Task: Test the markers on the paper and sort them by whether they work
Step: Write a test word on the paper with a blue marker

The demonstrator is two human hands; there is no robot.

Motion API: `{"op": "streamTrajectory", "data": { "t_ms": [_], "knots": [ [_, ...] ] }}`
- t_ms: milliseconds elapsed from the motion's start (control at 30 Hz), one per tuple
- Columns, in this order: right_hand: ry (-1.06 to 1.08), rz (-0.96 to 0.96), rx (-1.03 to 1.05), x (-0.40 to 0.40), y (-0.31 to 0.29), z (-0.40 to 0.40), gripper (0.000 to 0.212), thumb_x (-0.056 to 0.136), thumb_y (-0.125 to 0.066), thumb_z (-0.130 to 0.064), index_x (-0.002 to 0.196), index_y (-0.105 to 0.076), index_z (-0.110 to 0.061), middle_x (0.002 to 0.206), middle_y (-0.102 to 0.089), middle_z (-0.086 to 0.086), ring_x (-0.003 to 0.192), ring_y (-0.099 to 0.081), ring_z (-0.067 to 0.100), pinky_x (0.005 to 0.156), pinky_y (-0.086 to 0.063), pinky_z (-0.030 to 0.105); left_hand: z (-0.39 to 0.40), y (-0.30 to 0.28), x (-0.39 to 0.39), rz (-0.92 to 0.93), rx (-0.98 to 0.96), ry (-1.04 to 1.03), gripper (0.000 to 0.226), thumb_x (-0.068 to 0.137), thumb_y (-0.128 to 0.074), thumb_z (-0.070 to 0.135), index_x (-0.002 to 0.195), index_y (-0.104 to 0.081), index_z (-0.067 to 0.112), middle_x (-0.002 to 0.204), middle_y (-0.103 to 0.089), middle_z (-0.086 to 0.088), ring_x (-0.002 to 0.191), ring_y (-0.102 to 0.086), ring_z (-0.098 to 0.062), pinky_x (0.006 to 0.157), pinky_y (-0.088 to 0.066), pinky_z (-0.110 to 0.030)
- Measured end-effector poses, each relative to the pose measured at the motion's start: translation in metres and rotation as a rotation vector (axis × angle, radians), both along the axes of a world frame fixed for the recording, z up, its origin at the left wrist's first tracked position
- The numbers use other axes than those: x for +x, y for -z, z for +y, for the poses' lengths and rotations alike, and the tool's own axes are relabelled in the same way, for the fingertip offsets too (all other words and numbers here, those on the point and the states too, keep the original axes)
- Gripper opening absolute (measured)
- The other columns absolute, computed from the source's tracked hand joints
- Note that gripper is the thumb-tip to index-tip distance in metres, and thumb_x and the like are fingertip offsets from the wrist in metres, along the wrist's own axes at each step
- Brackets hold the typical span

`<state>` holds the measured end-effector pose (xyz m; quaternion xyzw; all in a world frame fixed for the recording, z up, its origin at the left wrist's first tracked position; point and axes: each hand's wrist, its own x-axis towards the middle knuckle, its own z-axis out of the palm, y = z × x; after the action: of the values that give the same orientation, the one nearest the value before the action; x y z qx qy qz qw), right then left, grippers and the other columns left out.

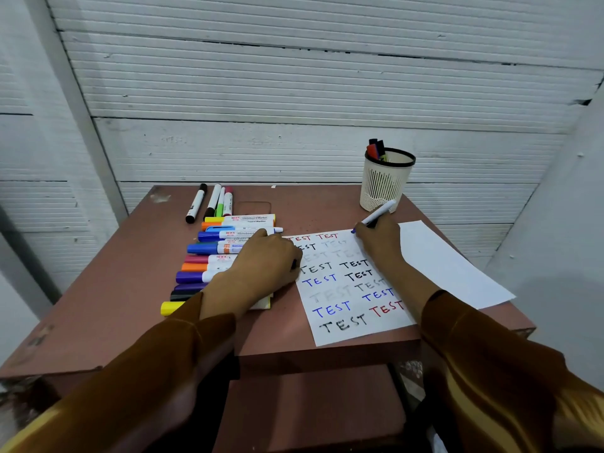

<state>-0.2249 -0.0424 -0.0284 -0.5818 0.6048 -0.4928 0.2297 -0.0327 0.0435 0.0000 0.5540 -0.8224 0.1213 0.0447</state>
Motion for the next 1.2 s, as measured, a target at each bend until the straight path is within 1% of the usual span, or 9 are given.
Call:
{"op": "streamTrajectory", "data": {
  "t_ms": [300, 467, 567, 667, 800, 867, 967, 1067, 1200],
  "knots": [
    [-0.101, -0.017, 0.022, 0.003, -0.001, 0.004, 0.022, 0.085, -0.062, -0.007, 0.072, -0.045, -0.009, 0.062, -0.048, -0.002, 0.058, -0.046, 0.008, 0.053, -0.033, 0.020, 0.002, 0.001, 0.000, 0.024, -0.025, -0.002, 0.023, 0.094, -0.043, 0.032, 0.101, -0.062, 0.021, 0.104, -0.065, 0.000, 0.098, -0.055, -0.019, 0.090, -0.031, -0.027],
    [-0.005, -0.017, 0.034, 0.001, -0.003, 0.002, 0.015, 0.084, -0.060, -0.005, 0.084, -0.045, -0.004, 0.066, -0.047, -0.002, 0.061, -0.045, 0.006, 0.052, -0.033, 0.018, 0.004, -0.001, -0.001, 0.027, 0.004, -0.008, 0.022, 0.094, -0.043, 0.031, 0.103, -0.061, 0.021, 0.104, -0.064, -0.001, 0.098, -0.055, -0.019, 0.091, -0.030, -0.028],
    [-0.008, -0.071, 0.072, 0.000, -0.003, 0.001, 0.015, 0.084, -0.061, -0.006, 0.086, -0.046, -0.004, 0.068, -0.049, 0.001, 0.062, -0.047, 0.010, 0.055, -0.036, 0.022, 0.005, -0.004, -0.003, 0.013, 0.018, -0.018, 0.022, 0.095, -0.042, 0.029, 0.102, -0.061, 0.020, 0.103, -0.065, -0.002, 0.097, -0.056, -0.020, 0.092, -0.030, -0.029],
    [-0.077, -0.274, 0.106, -0.004, -0.010, -0.001, 0.010, 0.087, -0.060, -0.005, 0.083, -0.052, -0.007, 0.072, -0.055, 0.007, 0.064, -0.054, 0.016, 0.062, -0.044, 0.026, 0.007, -0.008, -0.005, 0.036, 0.007, -0.025, 0.027, 0.095, -0.040, 0.030, 0.108, -0.061, 0.020, 0.104, -0.062, -0.001, 0.101, -0.055, -0.020, 0.091, -0.031, -0.031],
    [-0.182, -0.744, 0.076, -0.001, -0.038, 0.006, 0.019, 0.092, -0.047, -0.004, 0.073, -0.050, -0.009, 0.068, -0.051, 0.007, 0.047, -0.056, 0.010, 0.048, -0.046, 0.018, 0.016, -0.016, -0.009, 0.394, 0.017, -0.033, 0.024, 0.092, -0.043, 0.022, 0.113, -0.043, 0.010, 0.101, -0.055, -0.008, 0.094, -0.050, -0.025, 0.077, -0.032, -0.033],
    [-0.252, -0.832, 0.086, 0.007, -0.053, 0.019, 0.023, 0.092, -0.041, -0.004, 0.071, -0.048, -0.009, 0.066, -0.051, 0.007, 0.052, -0.055, 0.015, 0.050, -0.044, 0.021, 0.015, -0.020, -0.003, 0.617, 0.084, -0.024, 0.018, 0.092, -0.042, 0.011, 0.109, -0.044, 0.006, 0.103, -0.048, -0.010, 0.092, -0.047, -0.023, 0.071, -0.030, -0.026],
    [-0.346, -0.771, 0.072, 0.018, -0.064, 0.038, 0.020, 0.093, -0.042, -0.001, 0.075, -0.046, -0.009, 0.066, -0.051, 0.008, 0.049, -0.054, 0.015, 0.047, -0.042, 0.022, 0.016, -0.022, 0.009, 0.831, 0.186, -0.013, 0.030, 0.093, -0.043, 0.002, 0.121, -0.053, 0.009, 0.111, -0.040, -0.004, 0.097, -0.048, -0.017, 0.078, -0.035, -0.015],
    [-0.398, -0.648, -0.016, 0.028, -0.067, 0.051, 0.020, 0.091, -0.047, 0.005, 0.092, -0.033, -0.010, 0.067, -0.056, 0.011, 0.045, -0.057, 0.013, 0.045, -0.043, 0.023, 0.021, -0.021, 0.017, 0.971, 0.185, -0.018, 0.036, 0.093, -0.047, 0.002, 0.125, -0.054, 0.015, 0.115, -0.051, -0.008, 0.100, -0.057, -0.024, 0.088, -0.043, -0.026],
    [-0.471, -0.578, -0.087, 0.042, -0.066, 0.063, 0.035, 0.090, -0.049, 0.008, 0.089, -0.024, -0.017, 0.069, -0.060, 0.011, 0.047, -0.059, 0.014, 0.049, -0.044, 0.025, 0.025, -0.020, 0.023, 1.119, 0.182, -0.018, 0.024, 0.091, -0.051, 0.001, 0.110, -0.051, 0.017, 0.094, -0.055, 0.006, 0.077, -0.059, -0.010, 0.064, -0.043, -0.006]
  ]
}}
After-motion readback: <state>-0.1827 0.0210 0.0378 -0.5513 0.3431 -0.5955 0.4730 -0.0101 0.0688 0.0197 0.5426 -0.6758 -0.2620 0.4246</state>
